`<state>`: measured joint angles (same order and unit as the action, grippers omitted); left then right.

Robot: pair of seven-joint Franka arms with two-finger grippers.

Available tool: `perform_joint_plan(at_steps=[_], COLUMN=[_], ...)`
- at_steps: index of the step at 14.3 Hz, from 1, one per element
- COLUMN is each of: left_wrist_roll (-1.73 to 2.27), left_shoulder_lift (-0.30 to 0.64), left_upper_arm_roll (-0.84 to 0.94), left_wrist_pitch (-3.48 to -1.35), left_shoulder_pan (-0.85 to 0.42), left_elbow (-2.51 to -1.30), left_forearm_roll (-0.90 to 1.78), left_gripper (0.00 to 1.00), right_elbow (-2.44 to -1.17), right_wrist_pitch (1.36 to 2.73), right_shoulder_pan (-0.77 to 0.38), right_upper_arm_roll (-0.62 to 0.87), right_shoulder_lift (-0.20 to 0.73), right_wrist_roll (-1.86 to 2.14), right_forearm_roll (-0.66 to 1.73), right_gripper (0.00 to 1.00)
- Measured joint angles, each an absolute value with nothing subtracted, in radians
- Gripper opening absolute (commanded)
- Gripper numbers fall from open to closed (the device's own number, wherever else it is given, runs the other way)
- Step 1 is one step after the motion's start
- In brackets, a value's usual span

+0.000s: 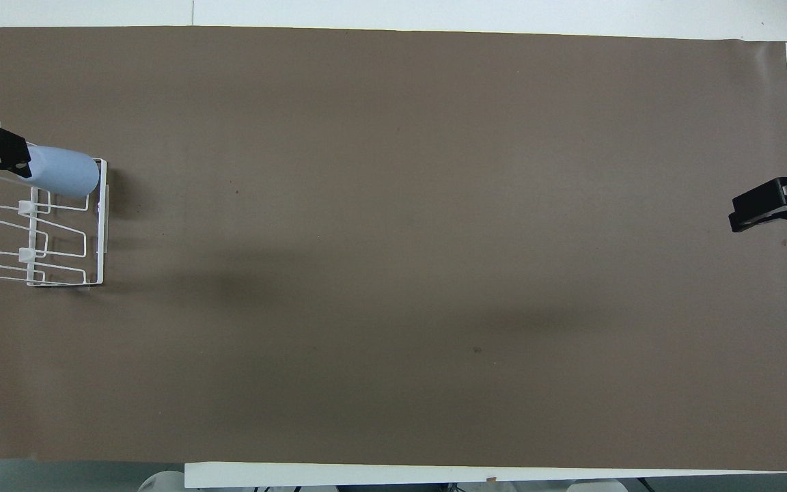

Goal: Hang cup on cup holder
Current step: 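Release the cup and draw the left gripper back from the rack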

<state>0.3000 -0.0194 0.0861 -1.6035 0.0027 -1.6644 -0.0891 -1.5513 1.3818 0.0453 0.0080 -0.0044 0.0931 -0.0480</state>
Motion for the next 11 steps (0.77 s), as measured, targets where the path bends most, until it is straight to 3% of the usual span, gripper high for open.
perform_joint_plan(at_steps=[11], left_wrist_roll=[0.096], left_shoulder_lift=[-0.039], left_upper_arm_roll=[0.112], left_wrist_pitch=[-1.572], left_shoulder_pan=[0.029], left_elbow=[-1.616], left_forearm_roll=[0.039], left_gripper=[1.00], right_elbow=[-1.551], right_wrist_pitch=[1.382], right_shoulder_pan=[0.046], right_upper_arm_roll=[0.008], right_shoulder_lift=[-0.004], right_wrist_roll=[0.093], right_forearm_roll=[-0.048], right_gripper=[0.99])
